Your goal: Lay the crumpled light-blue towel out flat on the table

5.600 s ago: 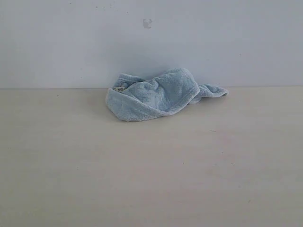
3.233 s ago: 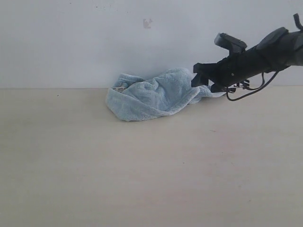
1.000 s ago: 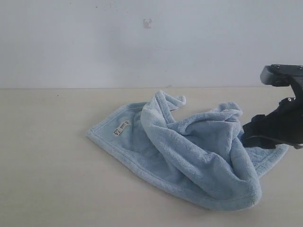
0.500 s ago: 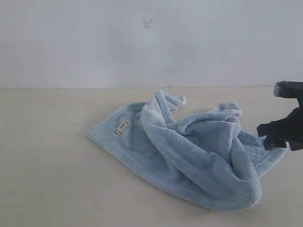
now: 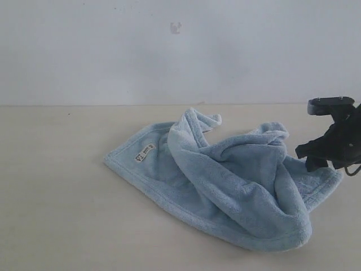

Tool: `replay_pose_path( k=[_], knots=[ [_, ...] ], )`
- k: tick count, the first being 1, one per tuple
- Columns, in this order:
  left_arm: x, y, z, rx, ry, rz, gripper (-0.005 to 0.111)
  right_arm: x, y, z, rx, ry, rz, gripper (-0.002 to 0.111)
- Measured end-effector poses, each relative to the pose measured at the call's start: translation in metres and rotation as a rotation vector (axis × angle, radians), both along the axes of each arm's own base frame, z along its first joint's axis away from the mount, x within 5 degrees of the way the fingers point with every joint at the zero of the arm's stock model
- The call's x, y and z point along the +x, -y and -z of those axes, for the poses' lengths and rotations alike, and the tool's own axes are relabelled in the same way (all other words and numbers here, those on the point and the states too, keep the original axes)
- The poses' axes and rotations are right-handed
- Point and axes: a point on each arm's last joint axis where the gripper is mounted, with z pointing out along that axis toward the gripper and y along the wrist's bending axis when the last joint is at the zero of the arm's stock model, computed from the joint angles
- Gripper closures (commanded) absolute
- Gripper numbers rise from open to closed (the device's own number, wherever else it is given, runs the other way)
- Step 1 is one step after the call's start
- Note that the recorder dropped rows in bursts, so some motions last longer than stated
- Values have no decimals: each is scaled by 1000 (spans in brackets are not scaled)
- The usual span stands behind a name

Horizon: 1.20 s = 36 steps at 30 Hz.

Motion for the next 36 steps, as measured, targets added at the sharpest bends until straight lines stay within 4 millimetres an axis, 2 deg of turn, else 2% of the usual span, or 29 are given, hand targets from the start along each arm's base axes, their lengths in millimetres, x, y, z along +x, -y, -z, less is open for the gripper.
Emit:
replay_pose_path(
  k=[6,9,16,24,30,36],
  knots=[
    [0,0,0,0,0,0,103,-1,3,16,-38,-49,-10,50],
    [0,0,0,0,0,0,103,0,3,15,-40,-49,-9,55],
    [0,0,0,0,0,0,103,0,4,16,-45,-53,-13,108],
    [0,0,0,0,0,0,103,-1,2,13,-19,-66,11,108],
    [0,0,0,0,0,0,103,-14,0,-9,9,4,50,108],
    [0,0,0,0,0,0,103,-38,-2,-29,31,79,86,108]
  ],
)
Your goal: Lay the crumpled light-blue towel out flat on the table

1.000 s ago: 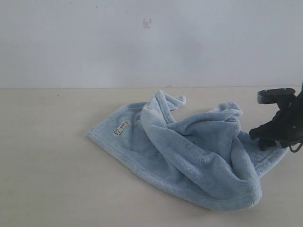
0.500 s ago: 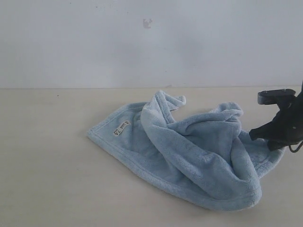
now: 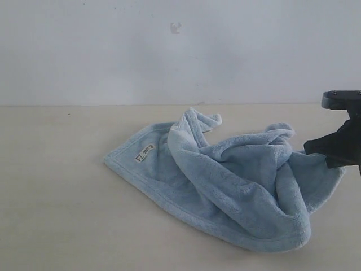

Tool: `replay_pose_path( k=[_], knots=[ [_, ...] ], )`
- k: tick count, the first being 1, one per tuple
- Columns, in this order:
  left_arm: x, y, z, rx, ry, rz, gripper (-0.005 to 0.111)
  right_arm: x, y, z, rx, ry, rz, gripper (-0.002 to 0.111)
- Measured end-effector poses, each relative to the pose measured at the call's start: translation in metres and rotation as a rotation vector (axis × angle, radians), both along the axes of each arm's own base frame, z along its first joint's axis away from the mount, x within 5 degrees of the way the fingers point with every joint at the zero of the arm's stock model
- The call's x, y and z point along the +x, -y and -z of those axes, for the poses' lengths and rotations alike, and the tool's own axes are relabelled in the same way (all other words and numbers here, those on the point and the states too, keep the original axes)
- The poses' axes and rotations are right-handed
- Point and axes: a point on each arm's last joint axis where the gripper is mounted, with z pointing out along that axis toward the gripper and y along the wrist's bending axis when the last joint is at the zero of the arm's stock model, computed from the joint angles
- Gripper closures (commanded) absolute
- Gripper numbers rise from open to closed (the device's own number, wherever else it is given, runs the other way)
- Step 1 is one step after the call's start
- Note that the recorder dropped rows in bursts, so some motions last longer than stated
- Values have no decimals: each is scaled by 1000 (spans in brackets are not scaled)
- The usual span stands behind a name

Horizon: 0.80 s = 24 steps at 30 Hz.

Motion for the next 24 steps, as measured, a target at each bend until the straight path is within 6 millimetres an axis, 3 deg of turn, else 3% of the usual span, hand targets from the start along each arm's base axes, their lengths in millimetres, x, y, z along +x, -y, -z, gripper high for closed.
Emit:
replay_pose_path(
  k=[7,10,17,20,24],
  knots=[
    [0,0,0,0,0,0,103,-29,-3,-11,38,16,42,108],
    [0,0,0,0,0,0,103,-54,-4,-26,70,77,114,108],
    [0,0,0,0,0,0,103,-106,-6,-83,75,244,132,108],
    [0,0,0,0,0,0,103,-122,-1,-96,0,239,129,108],
    [0,0,0,0,0,0,103,-134,7,-99,-104,199,144,108]
  ],
)
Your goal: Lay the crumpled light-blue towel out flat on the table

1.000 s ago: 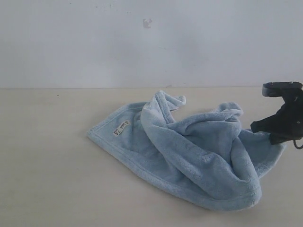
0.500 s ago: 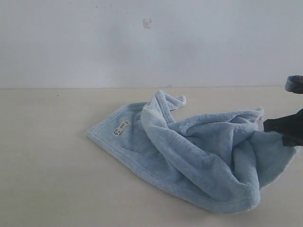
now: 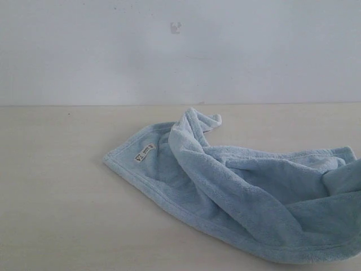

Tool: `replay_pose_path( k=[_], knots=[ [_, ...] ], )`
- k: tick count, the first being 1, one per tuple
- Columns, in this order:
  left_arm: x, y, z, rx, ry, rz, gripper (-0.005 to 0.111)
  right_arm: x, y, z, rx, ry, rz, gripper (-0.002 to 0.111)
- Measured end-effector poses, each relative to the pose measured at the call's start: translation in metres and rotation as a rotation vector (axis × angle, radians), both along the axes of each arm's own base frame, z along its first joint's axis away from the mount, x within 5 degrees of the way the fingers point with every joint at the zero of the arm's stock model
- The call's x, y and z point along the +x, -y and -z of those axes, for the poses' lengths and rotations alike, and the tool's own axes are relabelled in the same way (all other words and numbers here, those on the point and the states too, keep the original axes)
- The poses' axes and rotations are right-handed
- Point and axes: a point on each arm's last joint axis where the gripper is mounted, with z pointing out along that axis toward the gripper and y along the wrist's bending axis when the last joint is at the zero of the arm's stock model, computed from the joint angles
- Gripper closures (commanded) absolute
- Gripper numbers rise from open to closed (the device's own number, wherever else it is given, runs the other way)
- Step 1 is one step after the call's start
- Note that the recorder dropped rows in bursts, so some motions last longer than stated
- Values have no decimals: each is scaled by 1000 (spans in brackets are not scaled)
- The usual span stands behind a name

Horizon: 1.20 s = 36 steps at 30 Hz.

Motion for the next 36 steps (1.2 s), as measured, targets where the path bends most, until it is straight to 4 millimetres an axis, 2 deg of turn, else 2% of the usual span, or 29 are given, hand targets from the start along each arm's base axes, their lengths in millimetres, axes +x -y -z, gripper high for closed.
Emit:
replay_pose_path(
  k=[11,13,14,17,23,26,36],
  knots=[
    [0,0,0,0,0,0,103,0,-1,0,32,8,28,108],
    [0,-1,-5,-7,57,-7,103,1,-1,-1,43,25,30,108],
    [0,-1,-7,-31,86,-10,103,2,-1,-1,45,30,30,108],
    [0,-1,-13,-248,157,-17,103,3,-2,-2,51,48,30,108],
    [0,4,-2,-520,45,13,103,4,-2,-3,61,60,32,108],
    [-1,10,-4,-526,-26,58,103,4,-3,-3,68,67,32,108],
    [-7,39,-39,-513,-66,394,103,6,-5,-5,94,97,29,108]
  ],
)
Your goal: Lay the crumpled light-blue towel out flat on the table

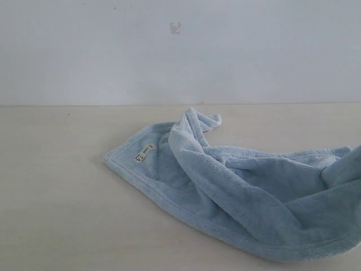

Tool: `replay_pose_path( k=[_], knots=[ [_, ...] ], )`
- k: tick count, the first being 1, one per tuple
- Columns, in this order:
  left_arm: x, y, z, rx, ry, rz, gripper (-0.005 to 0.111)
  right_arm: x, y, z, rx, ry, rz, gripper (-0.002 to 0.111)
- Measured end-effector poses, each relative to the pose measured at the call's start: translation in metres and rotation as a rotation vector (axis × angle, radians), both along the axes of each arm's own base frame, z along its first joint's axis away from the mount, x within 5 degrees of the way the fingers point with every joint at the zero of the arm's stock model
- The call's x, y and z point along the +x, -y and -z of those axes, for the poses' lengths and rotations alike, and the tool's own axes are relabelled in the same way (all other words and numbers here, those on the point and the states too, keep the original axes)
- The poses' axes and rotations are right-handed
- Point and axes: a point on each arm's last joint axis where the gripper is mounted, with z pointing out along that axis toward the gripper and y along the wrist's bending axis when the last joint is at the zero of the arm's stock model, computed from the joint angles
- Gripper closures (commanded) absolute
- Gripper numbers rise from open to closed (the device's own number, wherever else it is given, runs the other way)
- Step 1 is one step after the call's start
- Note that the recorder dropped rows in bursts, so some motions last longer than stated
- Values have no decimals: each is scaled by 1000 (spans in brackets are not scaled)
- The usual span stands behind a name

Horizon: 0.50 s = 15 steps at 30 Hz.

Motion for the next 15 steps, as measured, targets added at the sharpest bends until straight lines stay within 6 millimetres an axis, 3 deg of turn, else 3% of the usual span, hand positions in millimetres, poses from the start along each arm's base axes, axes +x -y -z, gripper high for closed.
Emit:
replay_pose_path(
  k=[7,11,15],
  knots=[
    [36,6,-40,163,-130,149,103,0,-4,0,22,3,-37,108],
    [83,2,-58,276,-262,196,103,0,-4,0,23,4,-45,108],
    [136,-2,-64,343,-345,239,103,1,-5,0,35,6,-43,108]
  ],
)
